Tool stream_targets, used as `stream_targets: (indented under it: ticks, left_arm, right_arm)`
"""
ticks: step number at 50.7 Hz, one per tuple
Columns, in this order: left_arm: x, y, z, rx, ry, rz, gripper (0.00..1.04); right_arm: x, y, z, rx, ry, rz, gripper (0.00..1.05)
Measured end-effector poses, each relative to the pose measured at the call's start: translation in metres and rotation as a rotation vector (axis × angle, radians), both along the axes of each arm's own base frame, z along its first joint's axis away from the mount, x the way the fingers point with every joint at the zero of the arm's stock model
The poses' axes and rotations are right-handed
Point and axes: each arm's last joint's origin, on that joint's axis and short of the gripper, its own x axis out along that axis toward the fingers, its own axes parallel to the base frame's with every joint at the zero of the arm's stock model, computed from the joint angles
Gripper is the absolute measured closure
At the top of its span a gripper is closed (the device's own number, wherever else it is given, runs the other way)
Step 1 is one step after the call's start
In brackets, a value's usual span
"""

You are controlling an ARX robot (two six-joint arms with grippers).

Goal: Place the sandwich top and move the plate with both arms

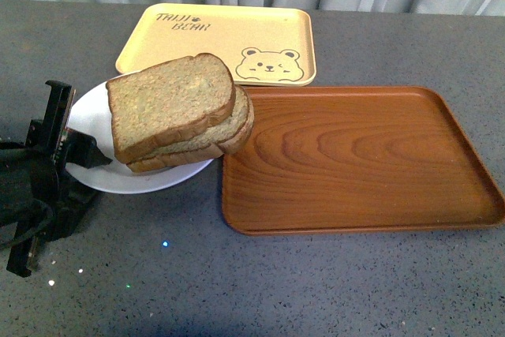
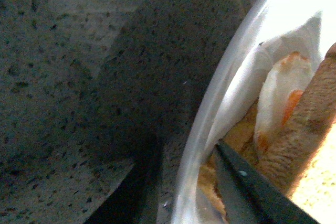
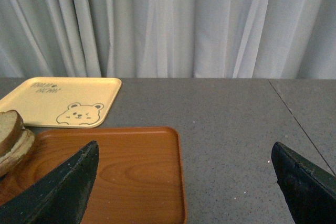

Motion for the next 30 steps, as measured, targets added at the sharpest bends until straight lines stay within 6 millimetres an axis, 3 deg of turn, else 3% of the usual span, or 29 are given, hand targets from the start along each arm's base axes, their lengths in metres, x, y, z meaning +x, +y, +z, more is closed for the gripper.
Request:
stream_targets:
  ticks: [6,9,24,30]
  left_arm:
    - [-0.005,-0.002,0.000,-0.027,-0.009,-0.010,0.98]
    - [-0.007,-0.003,0.005,-0.036,-0.032,-0.016,1.02]
    - [-0.041,-0.007,0.020,-0.078,-0.083,-0.042,1.02]
    - [-0.042,-0.007,0.038,-0.094,-0.138,-0.049,1.02]
  right_arm:
    - [0.000,0.000,0.000,0.000,0.000,0.000,0.09]
    - [0.000,0.000,0.000,0.000,0.000,0.000,0.09]
    - [0.000,0.000,0.000,0.000,0.000,0.000,0.09]
    - [0.000,0.000,0.000,0.000,0.000,0.000,0.09]
